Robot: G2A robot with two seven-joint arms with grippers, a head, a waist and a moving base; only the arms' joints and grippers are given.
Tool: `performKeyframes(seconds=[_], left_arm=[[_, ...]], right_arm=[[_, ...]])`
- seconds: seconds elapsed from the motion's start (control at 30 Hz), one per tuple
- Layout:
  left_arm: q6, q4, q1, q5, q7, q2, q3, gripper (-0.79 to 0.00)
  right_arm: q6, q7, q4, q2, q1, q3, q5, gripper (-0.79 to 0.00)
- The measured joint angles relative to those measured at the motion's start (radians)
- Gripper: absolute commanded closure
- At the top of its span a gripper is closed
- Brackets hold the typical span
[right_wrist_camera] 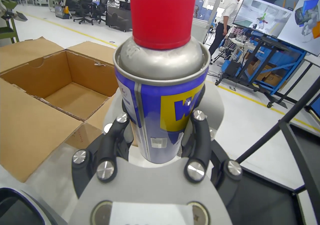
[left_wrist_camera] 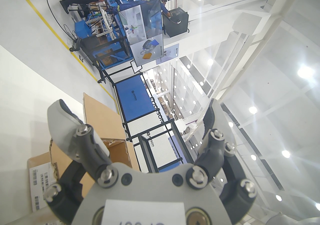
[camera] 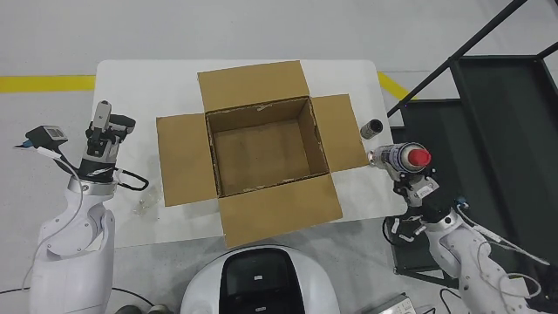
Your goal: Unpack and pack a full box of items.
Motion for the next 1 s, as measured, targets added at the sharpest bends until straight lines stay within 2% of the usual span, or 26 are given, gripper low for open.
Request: performKeyframes(seconds=[0.17, 0.27, 0.9, 1.0], left_arm=[[0.000, 0.000, 0.000, 0.000, 0.000, 0.000, 0.000, -0.785], [0.000, 0.000, 0.000, 0.000, 0.000, 0.000, 0.000, -0.785], [0.000, 0.000, 0.000, 0.000, 0.000, 0.000, 0.000, -0.785], [0.000, 0.000, 0.000, 0.000, 0.000, 0.000, 0.000, -0.785]], right_arm=[[0.044, 0.194, -0.127, -0.002, 0.023, -0.023, -0.081, 0.000], [0.068, 0.271, -0.181, -0.005, 0.032, -0.036, -0.128, 0.000], [0.073, 0.277, -0.207, -0.006, 0.029, -0.036, -0.153, 0.000], [0.065, 0.342, -0.244, -0.005, 0.043, -0.037, -0.200, 0.000]])
